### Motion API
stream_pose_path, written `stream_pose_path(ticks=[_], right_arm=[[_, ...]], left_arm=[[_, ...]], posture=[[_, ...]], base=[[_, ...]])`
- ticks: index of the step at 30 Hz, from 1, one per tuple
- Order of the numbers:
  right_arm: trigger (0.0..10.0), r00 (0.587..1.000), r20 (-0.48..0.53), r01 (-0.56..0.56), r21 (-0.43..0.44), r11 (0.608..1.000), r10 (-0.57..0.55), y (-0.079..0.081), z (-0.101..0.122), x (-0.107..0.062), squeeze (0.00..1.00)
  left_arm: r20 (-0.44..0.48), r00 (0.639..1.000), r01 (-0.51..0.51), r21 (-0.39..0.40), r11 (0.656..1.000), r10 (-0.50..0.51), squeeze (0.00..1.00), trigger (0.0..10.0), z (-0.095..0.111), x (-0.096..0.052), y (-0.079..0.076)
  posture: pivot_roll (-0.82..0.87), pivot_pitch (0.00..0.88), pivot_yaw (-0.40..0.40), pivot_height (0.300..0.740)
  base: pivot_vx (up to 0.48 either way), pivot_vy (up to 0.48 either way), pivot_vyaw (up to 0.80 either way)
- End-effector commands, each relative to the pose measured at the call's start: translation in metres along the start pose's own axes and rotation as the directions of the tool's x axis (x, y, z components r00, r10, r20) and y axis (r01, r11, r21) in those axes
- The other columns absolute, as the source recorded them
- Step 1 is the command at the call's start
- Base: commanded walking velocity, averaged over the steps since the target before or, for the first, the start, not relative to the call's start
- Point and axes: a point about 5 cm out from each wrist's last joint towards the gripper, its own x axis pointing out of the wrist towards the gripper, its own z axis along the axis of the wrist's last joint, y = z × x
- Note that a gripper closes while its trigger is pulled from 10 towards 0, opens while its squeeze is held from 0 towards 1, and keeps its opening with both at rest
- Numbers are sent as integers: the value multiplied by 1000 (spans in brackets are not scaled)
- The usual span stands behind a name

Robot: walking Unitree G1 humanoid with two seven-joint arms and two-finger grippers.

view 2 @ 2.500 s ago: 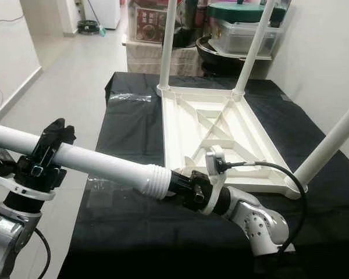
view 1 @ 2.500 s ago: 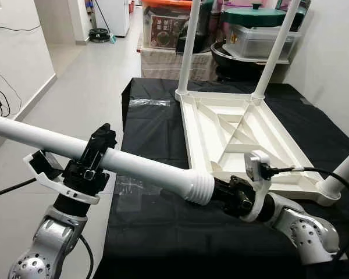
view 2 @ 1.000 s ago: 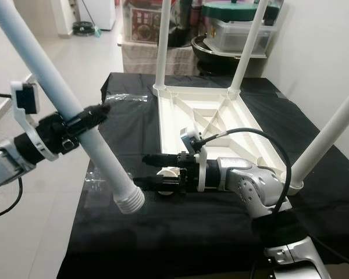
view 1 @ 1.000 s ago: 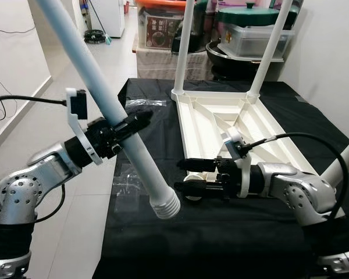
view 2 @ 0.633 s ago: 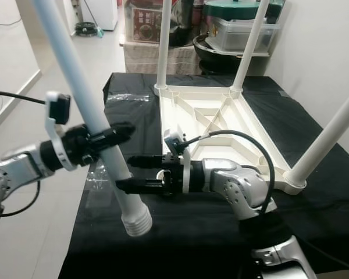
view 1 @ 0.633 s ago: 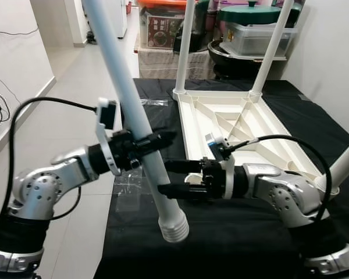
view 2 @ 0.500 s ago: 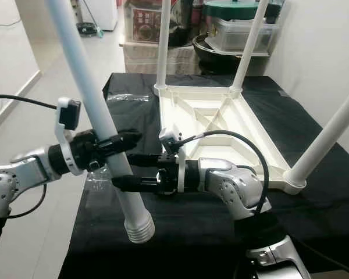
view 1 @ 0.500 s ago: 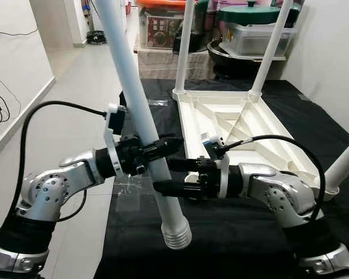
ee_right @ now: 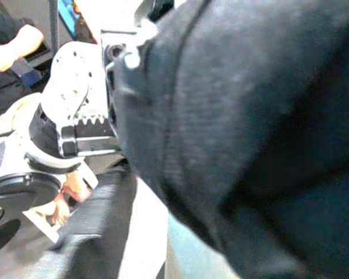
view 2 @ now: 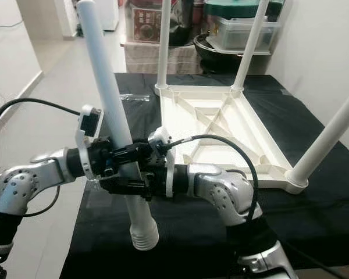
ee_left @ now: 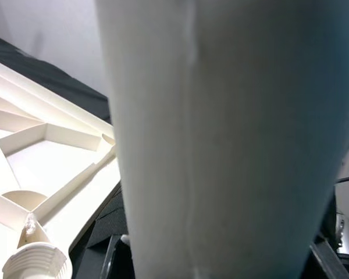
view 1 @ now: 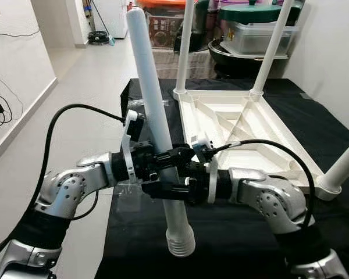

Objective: Building children table

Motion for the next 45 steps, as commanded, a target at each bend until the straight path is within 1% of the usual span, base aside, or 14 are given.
stream_pose_path(ticks=[1, 18, 19, 23, 29, 31, 32, 34, 35, 36, 39, 40, 42, 45], right_arm=[[0, 999, -32, -37, 31, 999, 38, 7, -9, 9, 0], [0, 1000, -27, -9, 31, 999, 10, 8, -13, 6, 0], [0, 1000, -30, -6, 29, 1000, 6, 8, -13, 5, 0], [0, 999, -31, 10, 25, 1000, -9, 6, -13, 3, 0], [0, 997, -25, 71, 10, 997, -70, -3, -10, -2, 0], [0, 993, -26, 114, -2, 993, -114, -10, -10, -7, 0], [0, 985, -20, 169, -13, 985, -170, -18, -8, -13, 0], [0, 979, -16, 205, -20, 979, -205, -24, -6, -18, 0], [0, 968, -1, 252, -25, 967, -252, -31, -2, -25, 0], [0, 958, 15, 288, -27, 957, -288, -37, 2, -32, 0], [0, 942, 35, 334, -32, 942, -333, -45, 7, -41, 0], [0, 942, 35, 334, -32, 942, -333, -45, 7, -41, 0], [0, 931, 53, 365, -40, 930, -362, -51, 13, -49, 0], [0, 928, 61, 371, -43, 928, -368, -53, 16, -51, 0]], left_arm=[[13, 998, 64, 45, 997, -64, 0, 10000, 7, 11, -7], [38, 995, 87, 74, 993, -90, 0, 10000, 7, 7, -10], [32, 995, 90, 84, 992, -93, 1000, 10000, 6, 6, -11], [-7, 989, 148, 101, 984, -148, 1000, 10000, 1, 3, -17], [-5, 993, 121, 165, 979, -122, 1000, 10000, 11, -2, -19], [11, 997, 78, 196, 978, -81, 1000, 10000, 18, -6, -17], [18, 998, 56, 236, 970, -62, 839, 10000, 25, -14, -20], [23, 998, 43, 262, 964, -51, 839, 10000, 30, -18, -23], [33, 998, 40, 292, 956, -52, 0, 10000, 35, -25, -29], [41, 997, 43, 323, 945, -59, 0, 10000, 40, -33, -38], [41, 998, 27, 372, 928, -45, 0, 10000, 42, -45, -49], [41, 998, 27, 372, 928, -45, 0, 10000, 42, -45, -49], [33, 999, -11, 396, 918, -2, 0, 10000, 37, -58, -56], [29, 1000, -22, 402, 915, 11, 0, 10000, 34, -62, -59]], posture=[[54, 0, -17, 740], [57, 0, -29, 740], [55, 0, -29, 740], [54, 0, -30, 740], [55, 0, -32, 740], [56, 0, -35, 740], [57, 0, -37, 740], [57, 0, -36, 740], [58, 0, -38, 740], [59, 0, -39, 740], [64, 0, -44, 740], [64, 0, -44, 740], [85, 0, -62, 740], [85, 0, -62, 740]], base=[[0, 0, 0], [0, 0, 0], [0, 0, 0], [0, 0, 0], [0, 0, 0], [0, 0, 0], [0, 0, 0], [0, 0, 0], [0, 0, 0], [0, 0, 0], [0, 0, 0], [0, 0, 0], [0, 0, 0], [0, 0, 0]])
